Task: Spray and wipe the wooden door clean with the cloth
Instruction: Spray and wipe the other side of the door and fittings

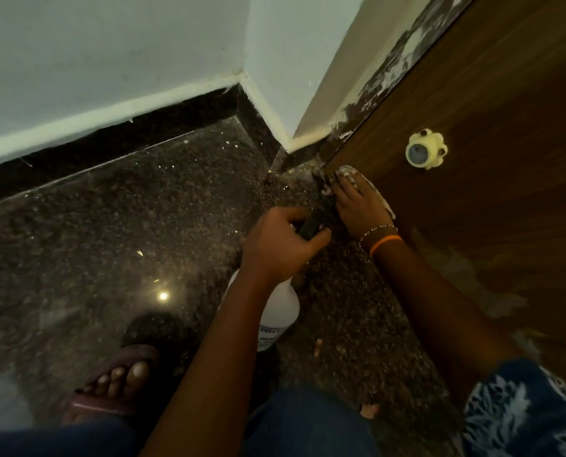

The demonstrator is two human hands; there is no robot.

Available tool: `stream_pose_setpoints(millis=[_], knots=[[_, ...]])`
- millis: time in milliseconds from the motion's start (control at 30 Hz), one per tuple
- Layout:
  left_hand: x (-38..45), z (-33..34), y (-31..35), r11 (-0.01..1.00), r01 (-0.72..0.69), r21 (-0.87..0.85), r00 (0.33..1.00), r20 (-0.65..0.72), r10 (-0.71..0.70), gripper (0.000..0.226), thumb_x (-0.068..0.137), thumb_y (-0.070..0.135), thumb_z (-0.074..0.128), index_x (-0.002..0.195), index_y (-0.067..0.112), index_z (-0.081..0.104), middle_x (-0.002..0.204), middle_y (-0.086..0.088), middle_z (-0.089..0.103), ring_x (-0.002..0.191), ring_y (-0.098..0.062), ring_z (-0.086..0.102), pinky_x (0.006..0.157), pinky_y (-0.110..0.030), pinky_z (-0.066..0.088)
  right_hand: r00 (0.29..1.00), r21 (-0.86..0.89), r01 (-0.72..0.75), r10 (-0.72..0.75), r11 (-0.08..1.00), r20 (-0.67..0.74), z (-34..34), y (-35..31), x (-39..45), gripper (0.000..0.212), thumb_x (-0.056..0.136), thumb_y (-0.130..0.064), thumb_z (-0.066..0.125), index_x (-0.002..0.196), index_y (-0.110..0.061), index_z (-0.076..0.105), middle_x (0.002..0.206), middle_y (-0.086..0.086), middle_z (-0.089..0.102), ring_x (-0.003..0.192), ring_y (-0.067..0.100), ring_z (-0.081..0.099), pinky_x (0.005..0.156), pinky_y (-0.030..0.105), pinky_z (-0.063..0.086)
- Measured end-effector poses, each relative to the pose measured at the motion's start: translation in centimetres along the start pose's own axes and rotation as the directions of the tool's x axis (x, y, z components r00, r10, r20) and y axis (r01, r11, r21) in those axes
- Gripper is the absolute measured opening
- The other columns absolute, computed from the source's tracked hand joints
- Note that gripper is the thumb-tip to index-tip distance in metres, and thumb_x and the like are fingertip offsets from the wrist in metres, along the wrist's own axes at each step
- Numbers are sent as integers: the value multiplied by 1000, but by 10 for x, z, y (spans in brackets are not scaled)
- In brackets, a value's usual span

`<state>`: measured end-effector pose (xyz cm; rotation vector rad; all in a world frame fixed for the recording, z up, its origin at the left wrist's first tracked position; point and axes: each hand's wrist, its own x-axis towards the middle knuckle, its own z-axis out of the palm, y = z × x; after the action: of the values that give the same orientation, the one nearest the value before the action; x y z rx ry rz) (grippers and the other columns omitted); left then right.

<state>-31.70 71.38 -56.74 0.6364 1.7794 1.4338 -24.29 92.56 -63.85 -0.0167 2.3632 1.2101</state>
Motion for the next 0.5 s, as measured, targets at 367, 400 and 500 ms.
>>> stream_pose_setpoints(millis=[367,400,500], knots=[[-36,34,7,988,-61,139,996,78,50,23,62,51,60,55,30,57,53,4,53,53,-19,51,57,-35,42,997,-45,31,-34,998,-71,59,-55,-194,52,82,-13,29,118,3,64,130,18,58,127,35,41,119,46,-9],[-40,37,8,985,-75,159,993,98,60,24,62,52,59,57,28,59,56,0,55,54,-21,53,57,-36,44,992,-115,29,-43,993,-115,62,-55,-195,51,82,-14,32,117,2,65,129,17,60,125,36,46,119,47,-9],[-53,45,12,964,-129,231,985,142,98,32,67,46,58,71,16,70,64,-13,60,59,-31,57,57,-40,45,989,-184,81,-101,980,-105,54,-42,-181,42,78,-23,54,114,-10,69,125,11,64,121,34,56,119,53,3]])
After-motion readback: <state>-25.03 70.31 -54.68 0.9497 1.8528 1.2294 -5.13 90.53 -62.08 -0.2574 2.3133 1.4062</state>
